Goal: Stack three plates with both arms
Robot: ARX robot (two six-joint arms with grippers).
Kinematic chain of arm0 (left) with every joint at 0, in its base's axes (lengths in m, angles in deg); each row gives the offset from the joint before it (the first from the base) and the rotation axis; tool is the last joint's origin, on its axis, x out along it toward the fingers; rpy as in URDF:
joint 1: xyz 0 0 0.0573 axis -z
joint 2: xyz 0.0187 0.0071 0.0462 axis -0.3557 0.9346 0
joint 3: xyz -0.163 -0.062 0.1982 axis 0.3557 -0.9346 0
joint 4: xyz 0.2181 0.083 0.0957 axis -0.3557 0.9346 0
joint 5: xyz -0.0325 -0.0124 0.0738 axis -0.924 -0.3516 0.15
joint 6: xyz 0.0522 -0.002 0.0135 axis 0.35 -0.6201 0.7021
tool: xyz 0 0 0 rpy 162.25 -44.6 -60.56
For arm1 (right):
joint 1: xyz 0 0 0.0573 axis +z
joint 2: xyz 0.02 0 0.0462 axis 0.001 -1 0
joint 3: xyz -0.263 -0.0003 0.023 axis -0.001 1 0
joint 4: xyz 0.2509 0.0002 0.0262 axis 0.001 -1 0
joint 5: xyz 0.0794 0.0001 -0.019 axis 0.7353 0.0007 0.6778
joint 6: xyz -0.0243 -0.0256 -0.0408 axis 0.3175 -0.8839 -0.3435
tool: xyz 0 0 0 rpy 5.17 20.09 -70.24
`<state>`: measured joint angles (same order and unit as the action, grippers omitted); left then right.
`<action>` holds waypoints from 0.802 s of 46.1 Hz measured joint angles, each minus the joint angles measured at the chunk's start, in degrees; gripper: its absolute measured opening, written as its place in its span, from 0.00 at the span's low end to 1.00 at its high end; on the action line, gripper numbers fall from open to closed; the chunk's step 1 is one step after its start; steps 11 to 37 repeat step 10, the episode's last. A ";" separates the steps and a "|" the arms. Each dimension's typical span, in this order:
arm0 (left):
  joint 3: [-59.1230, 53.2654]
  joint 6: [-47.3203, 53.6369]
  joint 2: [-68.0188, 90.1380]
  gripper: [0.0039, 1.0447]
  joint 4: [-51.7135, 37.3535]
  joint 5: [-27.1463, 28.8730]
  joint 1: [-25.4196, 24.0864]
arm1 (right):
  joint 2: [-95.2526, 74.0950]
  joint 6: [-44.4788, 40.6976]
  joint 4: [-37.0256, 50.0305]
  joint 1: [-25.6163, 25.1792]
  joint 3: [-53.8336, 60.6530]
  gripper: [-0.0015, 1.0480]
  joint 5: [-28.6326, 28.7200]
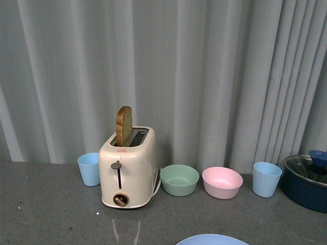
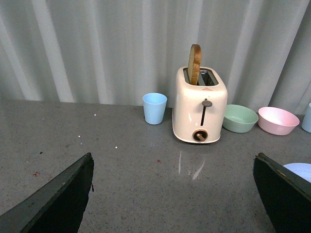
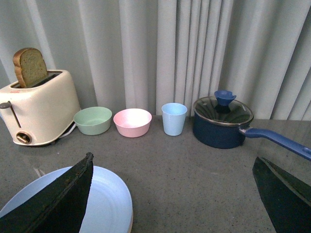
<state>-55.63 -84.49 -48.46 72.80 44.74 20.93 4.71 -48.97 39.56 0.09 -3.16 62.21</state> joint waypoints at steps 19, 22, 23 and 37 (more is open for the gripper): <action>0.00 0.00 0.00 0.94 0.00 0.00 0.00 | 0.00 0.00 0.00 0.00 0.00 0.93 0.02; 0.00 0.00 0.00 0.94 0.00 0.00 0.00 | 0.00 0.00 0.00 0.00 0.00 0.93 0.02; 0.00 0.00 0.00 0.94 0.00 0.00 0.00 | 0.00 0.00 0.00 0.00 0.00 0.93 0.02; 0.00 0.00 0.00 0.94 0.00 0.00 0.00 | 0.00 0.00 0.00 0.00 0.00 0.93 0.02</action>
